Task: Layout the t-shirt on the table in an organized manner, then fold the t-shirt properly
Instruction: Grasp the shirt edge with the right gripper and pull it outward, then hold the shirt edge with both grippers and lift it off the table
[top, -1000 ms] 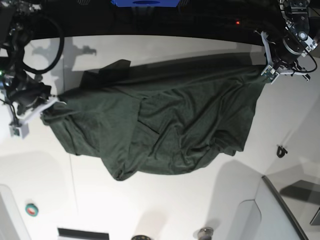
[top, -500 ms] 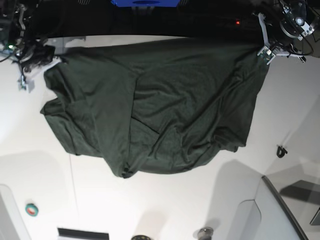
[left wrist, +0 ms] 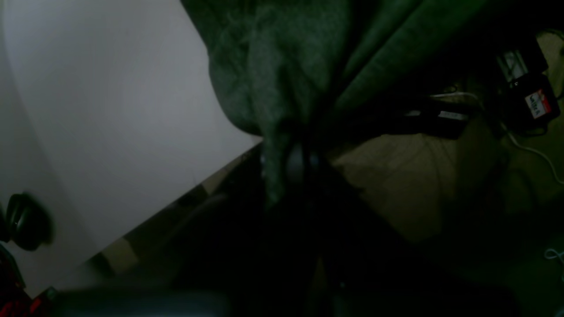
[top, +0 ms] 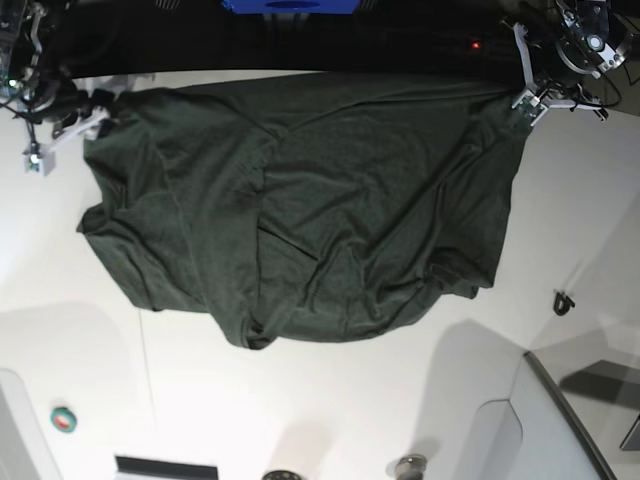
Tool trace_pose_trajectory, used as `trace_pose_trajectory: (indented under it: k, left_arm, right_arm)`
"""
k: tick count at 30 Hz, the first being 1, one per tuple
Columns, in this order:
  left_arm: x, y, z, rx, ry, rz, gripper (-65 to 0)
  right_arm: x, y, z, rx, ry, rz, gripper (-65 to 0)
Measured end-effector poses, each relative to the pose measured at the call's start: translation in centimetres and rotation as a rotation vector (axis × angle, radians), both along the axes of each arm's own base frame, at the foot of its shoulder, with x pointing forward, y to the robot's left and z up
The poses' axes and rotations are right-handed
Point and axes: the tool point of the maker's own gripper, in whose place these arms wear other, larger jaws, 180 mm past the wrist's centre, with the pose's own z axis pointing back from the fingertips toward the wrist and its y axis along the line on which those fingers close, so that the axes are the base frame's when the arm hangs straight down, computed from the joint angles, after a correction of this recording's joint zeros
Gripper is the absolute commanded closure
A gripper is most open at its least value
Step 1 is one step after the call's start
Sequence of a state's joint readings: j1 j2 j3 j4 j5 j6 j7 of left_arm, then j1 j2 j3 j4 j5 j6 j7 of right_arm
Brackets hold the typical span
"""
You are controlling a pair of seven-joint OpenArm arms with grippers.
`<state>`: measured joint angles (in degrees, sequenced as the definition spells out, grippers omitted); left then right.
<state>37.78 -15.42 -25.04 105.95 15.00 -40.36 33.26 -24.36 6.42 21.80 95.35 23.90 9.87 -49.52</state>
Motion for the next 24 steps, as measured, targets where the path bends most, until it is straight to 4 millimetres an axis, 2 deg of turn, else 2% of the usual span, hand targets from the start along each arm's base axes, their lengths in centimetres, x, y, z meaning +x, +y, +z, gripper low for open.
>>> trace_pose_trajectory:
  k: [2, 6, 8, 14, 18, 24]
  left_arm:
    - [-0.1, -0.3, -0.2, -0.004, 0.001, 0.008, 0.0]
    - [0.0, -0.7, -0.4, -0.013, -0.002, 0.022, 0.0]
    - [0.7, -1.0, -0.3, -0.022, -0.022, 0.028, 0.0]
    - [0.5, -1.0, -0.5, -0.022, -0.015, 0.031, 0.0]
    - [0.6, -1.1, -0.4, -0.028, -0.019, 0.031, 0.0]
    - [0.6, -1.3, -0.4, -0.039, -0.023, 0.034, 0.0]
  right_arm:
    - [-0.2, 0.3, 0.0, 0.028, -0.002, 0.019, -35.9]
    - [0.5, -1.7, 0.5, 0.02, -0.039, -0.05, -36.2]
    - [0.9, -1.8, 0.3, 0.025, -0.038, -0.057, -36.2]
    - [0.6, 0.0, -0.5, 0.08, -0.006, -0.004, -36.3]
    - [1.4, 0.7, -2.5, 0.137, 0.014, -0.005, -36.3]
    - [1.9, 1.5, -2.8, 0.175, -0.014, 0.059, -36.2]
